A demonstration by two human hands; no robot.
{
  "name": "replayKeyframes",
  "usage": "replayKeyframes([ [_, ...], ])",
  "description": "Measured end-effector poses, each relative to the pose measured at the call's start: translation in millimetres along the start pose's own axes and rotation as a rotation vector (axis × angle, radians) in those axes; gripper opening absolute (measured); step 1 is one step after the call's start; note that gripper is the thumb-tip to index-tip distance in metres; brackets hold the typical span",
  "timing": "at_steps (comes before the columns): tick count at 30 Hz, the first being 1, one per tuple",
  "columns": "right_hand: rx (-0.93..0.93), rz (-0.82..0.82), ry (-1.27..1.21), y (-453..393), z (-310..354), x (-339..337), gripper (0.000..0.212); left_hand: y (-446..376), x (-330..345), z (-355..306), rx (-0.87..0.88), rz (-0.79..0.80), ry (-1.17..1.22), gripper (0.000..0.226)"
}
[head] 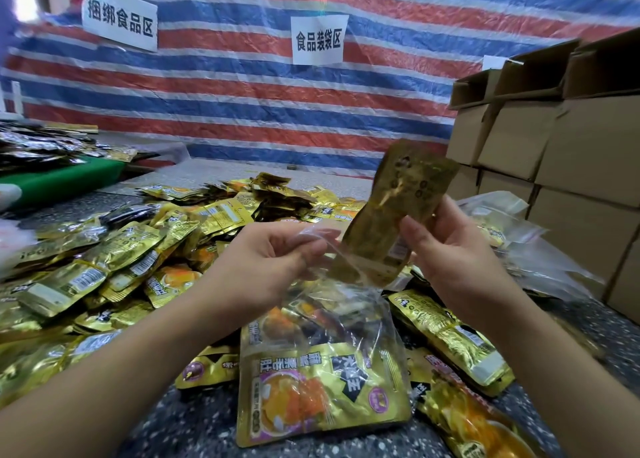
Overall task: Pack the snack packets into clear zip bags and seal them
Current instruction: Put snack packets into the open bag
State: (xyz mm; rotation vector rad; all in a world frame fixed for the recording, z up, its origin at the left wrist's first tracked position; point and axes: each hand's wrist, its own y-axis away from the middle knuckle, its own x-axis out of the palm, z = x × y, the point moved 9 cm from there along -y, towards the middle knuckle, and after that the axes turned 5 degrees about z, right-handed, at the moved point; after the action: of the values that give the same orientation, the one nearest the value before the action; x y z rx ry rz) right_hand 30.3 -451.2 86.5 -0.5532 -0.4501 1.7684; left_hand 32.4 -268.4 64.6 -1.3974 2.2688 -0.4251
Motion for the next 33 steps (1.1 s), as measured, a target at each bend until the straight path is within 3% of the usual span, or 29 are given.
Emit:
replayKeyframes([
  [7, 0.039, 0.197, 0.221, 6, 0, 29, 0.040, 0, 8, -8, 0.084, 0.064, -0.053, 0.027],
  [16, 0.028, 0.276, 0.625, 8, 9, 32, 0.031, 2, 4, -7, 0.128, -0.022, -0.148, 0.027],
  [24, 0.136, 0.355, 0.823, 11, 9, 35, 0.023, 3, 3, -11, 0.183, -0.060, -0.194, 0.034],
  [29, 0.153, 0.437, 1.073, 14, 6, 50, 0.015, 4, 13, -15, 0.190, -0.010, -0.252, 0.030],
  [33, 0.107, 0.333, 1.200, 10, 11, 56, 0.018, 5, 8, -18, 0.201, -0.047, -0.330, 0.026],
])
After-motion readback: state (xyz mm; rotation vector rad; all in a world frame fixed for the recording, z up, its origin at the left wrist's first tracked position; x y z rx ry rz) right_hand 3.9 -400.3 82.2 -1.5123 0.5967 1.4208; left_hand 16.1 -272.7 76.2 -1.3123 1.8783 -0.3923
